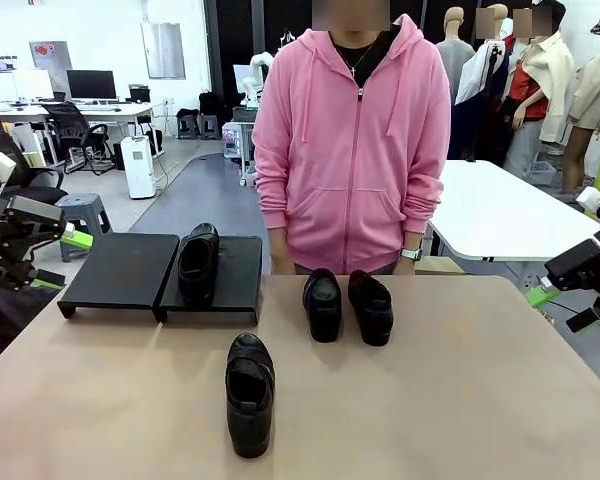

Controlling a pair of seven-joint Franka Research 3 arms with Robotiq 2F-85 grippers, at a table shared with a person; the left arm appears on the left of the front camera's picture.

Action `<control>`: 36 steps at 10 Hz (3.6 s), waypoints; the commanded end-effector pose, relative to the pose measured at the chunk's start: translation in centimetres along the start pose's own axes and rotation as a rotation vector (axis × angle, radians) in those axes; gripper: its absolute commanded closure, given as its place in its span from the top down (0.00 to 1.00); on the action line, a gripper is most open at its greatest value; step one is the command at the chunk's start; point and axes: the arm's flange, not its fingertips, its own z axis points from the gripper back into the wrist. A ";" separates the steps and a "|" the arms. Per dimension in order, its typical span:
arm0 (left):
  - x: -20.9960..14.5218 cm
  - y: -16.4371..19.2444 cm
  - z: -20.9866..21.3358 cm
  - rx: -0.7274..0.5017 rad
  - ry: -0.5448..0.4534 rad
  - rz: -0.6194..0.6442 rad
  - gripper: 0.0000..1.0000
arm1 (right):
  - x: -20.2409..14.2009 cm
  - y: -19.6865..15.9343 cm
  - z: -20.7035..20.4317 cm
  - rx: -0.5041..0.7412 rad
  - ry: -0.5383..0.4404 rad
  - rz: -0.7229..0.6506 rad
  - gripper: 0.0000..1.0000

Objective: Organize the shoes by placing them on the stand.
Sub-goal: Place the Shoe from the middle of the table onto the Shoes Stand.

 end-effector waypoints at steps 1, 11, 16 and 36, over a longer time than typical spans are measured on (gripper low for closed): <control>0.1 -0.1 0.0 -0.023 -0.005 0.004 1.00 | 0.5 0.2 0.2 0.022 0.000 -0.001 1.00; -7.8 -11.7 -23.2 0.704 0.302 -0.061 1.00 | 0.5 0.2 0.2 0.022 0.000 -0.001 1.00; -9.3 -10.7 -25.9 0.749 0.230 -0.060 1.00 | 0.5 0.2 0.2 0.022 0.000 -0.001 1.00; -10.6 -7.4 -33.3 0.856 0.144 -0.043 0.00 | 0.5 0.2 0.2 0.022 0.000 -0.001 1.00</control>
